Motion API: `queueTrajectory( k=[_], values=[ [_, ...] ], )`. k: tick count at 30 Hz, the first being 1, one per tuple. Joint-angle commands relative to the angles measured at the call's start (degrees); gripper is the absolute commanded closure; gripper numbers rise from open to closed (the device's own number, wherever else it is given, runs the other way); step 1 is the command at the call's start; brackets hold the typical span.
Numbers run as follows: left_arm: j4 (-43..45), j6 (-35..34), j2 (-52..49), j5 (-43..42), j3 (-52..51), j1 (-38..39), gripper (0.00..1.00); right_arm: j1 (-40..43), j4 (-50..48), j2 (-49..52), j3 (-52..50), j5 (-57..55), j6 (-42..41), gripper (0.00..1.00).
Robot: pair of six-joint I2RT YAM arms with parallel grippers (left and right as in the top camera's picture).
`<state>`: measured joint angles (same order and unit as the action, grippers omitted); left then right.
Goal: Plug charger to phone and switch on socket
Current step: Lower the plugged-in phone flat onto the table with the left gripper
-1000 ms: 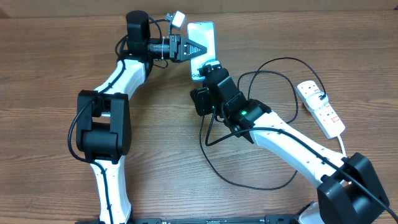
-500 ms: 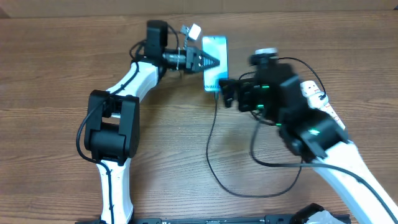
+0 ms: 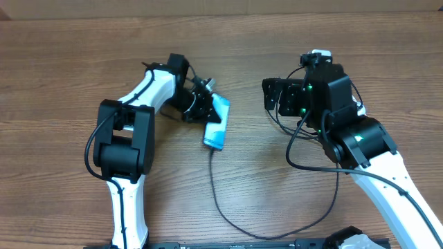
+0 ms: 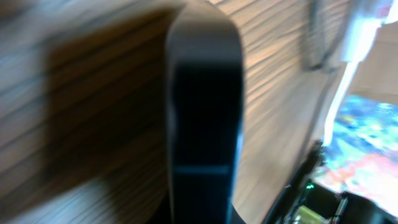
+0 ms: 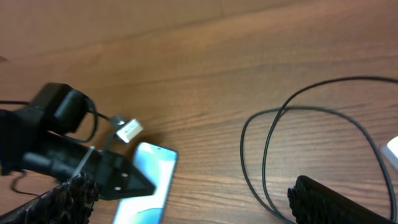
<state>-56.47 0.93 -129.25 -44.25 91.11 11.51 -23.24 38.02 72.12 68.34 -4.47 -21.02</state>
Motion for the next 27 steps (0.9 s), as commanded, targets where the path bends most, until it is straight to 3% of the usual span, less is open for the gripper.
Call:
queueTrajectory(
  k=[1,8,12,27],
  values=[
    [-4.1,4.2,0.0,8.6,0.4,-1.4,0.96,0.2,-0.2,1.5,0.6,1.5,-0.4,0.0],
    [-6.4,-3.7,0.0,9.0,-0.7,-2.5,0.96,0.2,-0.9,3.5,0.6,1.8,-0.4,0.0],
    [-6.6,-10.3,0.0,14.4,-1.4,-2.5,0.96,0.2,-1.5,4.5,0.6,1.8,-0.4,0.0],
    [-8.7,-10.8,0.0,14.7,-1.4,-2.5,0.77,0.2,-3.1,4.5,0.6,2.0,-0.4,0.0]
  ],
)
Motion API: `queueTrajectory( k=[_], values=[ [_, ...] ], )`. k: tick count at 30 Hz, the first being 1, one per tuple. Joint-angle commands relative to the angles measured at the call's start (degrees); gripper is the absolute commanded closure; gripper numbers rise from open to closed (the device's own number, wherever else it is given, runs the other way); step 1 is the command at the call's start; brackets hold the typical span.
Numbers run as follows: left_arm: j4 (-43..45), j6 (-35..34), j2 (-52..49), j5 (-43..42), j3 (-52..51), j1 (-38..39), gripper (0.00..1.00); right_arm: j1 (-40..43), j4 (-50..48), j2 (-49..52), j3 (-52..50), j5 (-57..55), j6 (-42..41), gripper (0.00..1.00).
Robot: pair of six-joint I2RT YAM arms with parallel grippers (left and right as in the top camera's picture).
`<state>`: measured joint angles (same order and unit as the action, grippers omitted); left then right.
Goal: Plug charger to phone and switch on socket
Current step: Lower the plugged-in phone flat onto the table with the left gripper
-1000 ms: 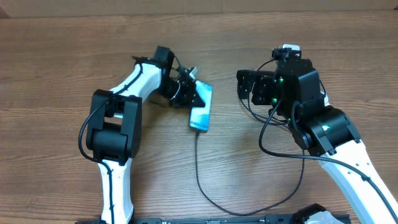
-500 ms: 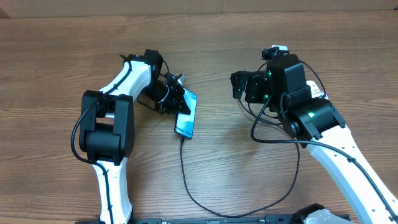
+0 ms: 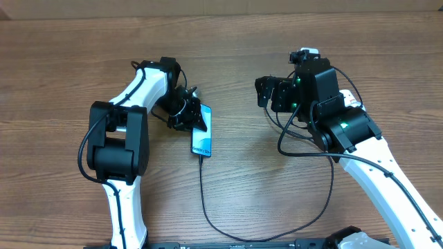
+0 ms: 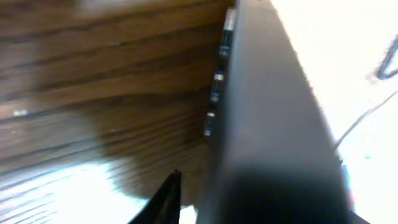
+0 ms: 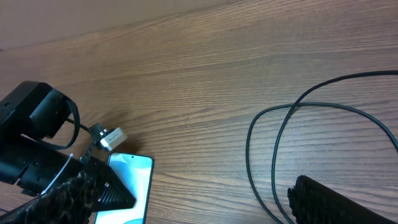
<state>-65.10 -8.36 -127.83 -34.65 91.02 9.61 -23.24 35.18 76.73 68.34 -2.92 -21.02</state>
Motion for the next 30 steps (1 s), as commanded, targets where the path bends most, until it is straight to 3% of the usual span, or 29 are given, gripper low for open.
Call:
queueTrajectory(
  k=[1,11,21,26,30],
  values=[
    [0.0,-1.5,-1.5,5.1,-1.3,-0.6,0.76,0.2,0.1,-0.1,0.6,1.5,-0.4,0.0],
    [2.4,-1.5,-1.5,9.8,-1.3,-0.6,0.7,0.2,1.4,-0.1,0.6,6.1,-0.3,0.0],
    [3.0,-1.6,-1.5,11.1,-1.3,-0.6,0.62,0.2,-6.9,-0.1,0.6,6.0,-0.4,0.0],
    [2.9,-1.6,-1.5,13.9,-1.3,-0.6,0.3,0.2,-8.2,-0.1,0.6,6.0,-0.4,0.0],
    [3.0,-1.6,-1.5,13.9,-1.3,-0.6,0.22,0.2,-8.7,-0.1,0.6,5.8,-0.4,0.0]
  ],
)
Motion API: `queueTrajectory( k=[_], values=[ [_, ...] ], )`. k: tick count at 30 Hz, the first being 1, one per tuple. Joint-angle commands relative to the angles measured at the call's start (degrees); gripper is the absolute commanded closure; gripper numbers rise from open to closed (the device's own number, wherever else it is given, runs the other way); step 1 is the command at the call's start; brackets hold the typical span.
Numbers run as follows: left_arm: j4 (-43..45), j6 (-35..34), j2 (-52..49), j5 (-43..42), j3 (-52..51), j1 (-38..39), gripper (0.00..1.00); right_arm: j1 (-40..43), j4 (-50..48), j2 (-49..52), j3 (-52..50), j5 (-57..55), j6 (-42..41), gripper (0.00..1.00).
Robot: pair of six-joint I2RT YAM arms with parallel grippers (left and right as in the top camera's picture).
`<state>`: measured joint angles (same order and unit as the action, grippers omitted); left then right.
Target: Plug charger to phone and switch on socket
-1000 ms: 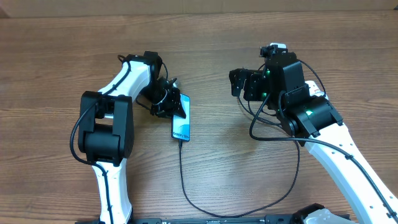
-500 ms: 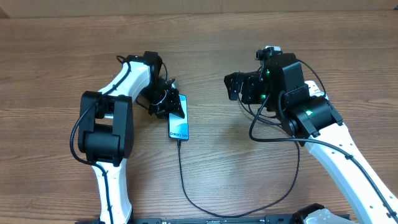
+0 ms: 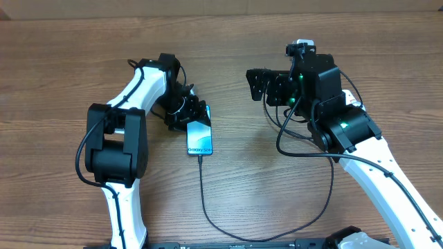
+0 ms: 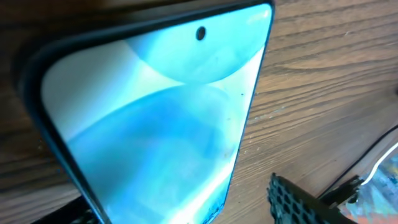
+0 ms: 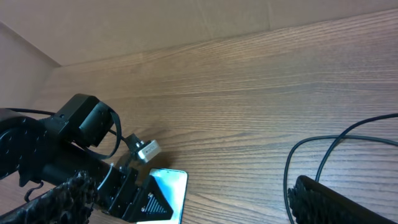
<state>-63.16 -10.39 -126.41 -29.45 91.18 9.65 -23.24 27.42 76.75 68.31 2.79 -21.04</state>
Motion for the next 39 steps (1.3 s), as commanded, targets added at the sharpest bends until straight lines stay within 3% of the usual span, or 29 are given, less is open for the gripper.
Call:
queueTrajectory(
  k=[1,12,15,19,23,27,31,33,39],
  values=[
    [1.0,0.4,-2.9,8.7,-1.5,-0.6,0.21,0.2,-1.3,-0.1,0.6,-0.2,-0.3,0.0],
    [0.9,0.4,-2.9,10.8,-1.4,-0.6,0.0,0.2,-2.3,-0.1,0.6,-0.3,-0.3,0.0],
    [0.8,0.7,-2.3,14.3,-0.4,-0.6,0.0,0.2,-2.0,-0.1,0.6,-2.3,-0.3,0.0],
    [2.3,0.7,5.2,21.4,3.1,-0.7,0.0,0.2,1.7,-0.1,0.6,-13.1,-5.5,0.48],
    [8.6,-0.8,16.9,23.9,4.2,-0.6,0.0,1.7,11.0,0.0,0.6,-21.3,-12.6,0.77],
    [10.7,-5.8,30.3,34.5,4.2,-0.2,0.0,9.2,22.0,1.8,0.6,-25.8,-20.4,0.88],
    [8.9,-7.0,39.0,43.8,4.1,1.6,0.0,17.8,23.9,5.6,0.4,-24.4,-21.4,0.92],
    [6.7,-9.1,43.8,49.5,3.9,3.5,0.0,24.3,23.1,9.5,0.4,-20.4,-20.8,0.96],
    [1.9,-15.6,56.6,68.0,-1.3,13.0,0.01,37.3,20.9,15.9,0.5,-4.1,-15.5,0.96]
  ],
)
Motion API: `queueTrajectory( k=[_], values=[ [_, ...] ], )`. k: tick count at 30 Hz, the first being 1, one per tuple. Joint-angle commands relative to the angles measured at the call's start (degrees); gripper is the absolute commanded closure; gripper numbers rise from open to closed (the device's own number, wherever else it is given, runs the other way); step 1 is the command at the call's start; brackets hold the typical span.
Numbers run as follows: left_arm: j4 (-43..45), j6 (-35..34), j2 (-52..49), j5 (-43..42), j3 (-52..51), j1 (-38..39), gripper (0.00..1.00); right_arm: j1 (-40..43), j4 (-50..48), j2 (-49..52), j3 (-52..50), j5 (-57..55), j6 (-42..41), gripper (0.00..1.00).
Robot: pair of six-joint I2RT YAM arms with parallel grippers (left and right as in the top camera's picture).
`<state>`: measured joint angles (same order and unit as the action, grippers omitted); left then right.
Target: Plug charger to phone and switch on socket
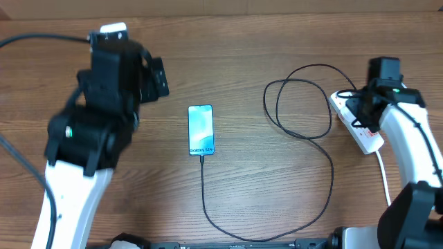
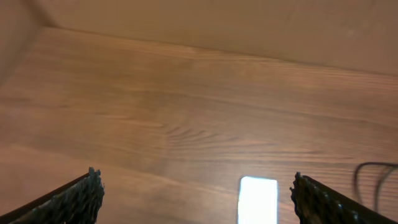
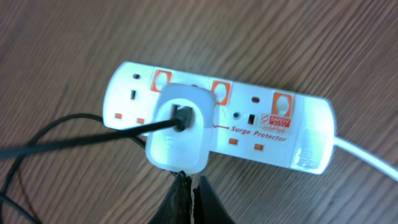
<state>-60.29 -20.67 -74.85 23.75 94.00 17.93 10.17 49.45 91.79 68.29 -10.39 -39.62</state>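
The phone (image 1: 201,130) lies flat on the table with its screen lit; in the left wrist view the phone (image 2: 258,200) shows as a bright rectangle. The black charger cable (image 1: 203,187) is plugged into its near end and loops right to the white charger plug (image 3: 180,127), seated in the white socket strip (image 3: 273,134), whose switches are orange (image 3: 219,90). My left gripper (image 2: 198,205) is open and raised left of the phone. My right gripper (image 3: 188,186) is shut on nothing, its tips at the plug's near edge.
The cable makes a wide double loop (image 1: 297,104) between the phone and the socket strip (image 1: 365,138). The strip's white lead (image 1: 383,176) runs off toward the near right. A wall edge (image 2: 186,50) bounds the wooden table (image 1: 263,207) at the back.
My left gripper has left the phone and now stands raised to the left, open. My right arm has moved from mid-table to the socket strip at the right, and its gripper has shut.
First my left gripper held the phone tilted, cable in its near end, while my right gripper hovered open nearby. Then the phone stood straighter, then lay nearly flat with the left gripper at its far end. Now it lies free and my right gripper is at the strip.
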Motion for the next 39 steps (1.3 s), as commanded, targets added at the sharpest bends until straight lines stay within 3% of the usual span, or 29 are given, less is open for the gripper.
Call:
queueTrajectory(
  k=[1,5,11,16,24,39],
  values=[
    [-1.0,-6.6,7.3,17.3,-6.0,6.7,0.0,5.9,-1.3,1.3,0.7,10.6,3.9,0.96],
    [-1.2,-13.6,15.2,24.9,-13.2,10.6,0.01,11.8,-1.0,1.9,1.2,11.0,6.5,0.96],
    [-1.0,-23.4,22.3,30.6,-18.9,10.6,0.0,14.3,0.3,2.3,1.2,11.0,9.9,0.96],
    [-1.0,-23.5,22.4,30.9,-19.2,10.6,0.0,14.3,4.5,7.3,3.4,11.1,10.7,0.96],
    [-1.6,-23.5,21.2,30.8,-19.3,10.6,0.0,14.3,13.0,15.4,15.1,12.8,13.7,0.96],
    [-0.7,-23.5,16.0,30.9,-19.3,10.6,0.0,13.8,13.2,22.8,18.1,17.1,17.3,0.96]
  ],
)
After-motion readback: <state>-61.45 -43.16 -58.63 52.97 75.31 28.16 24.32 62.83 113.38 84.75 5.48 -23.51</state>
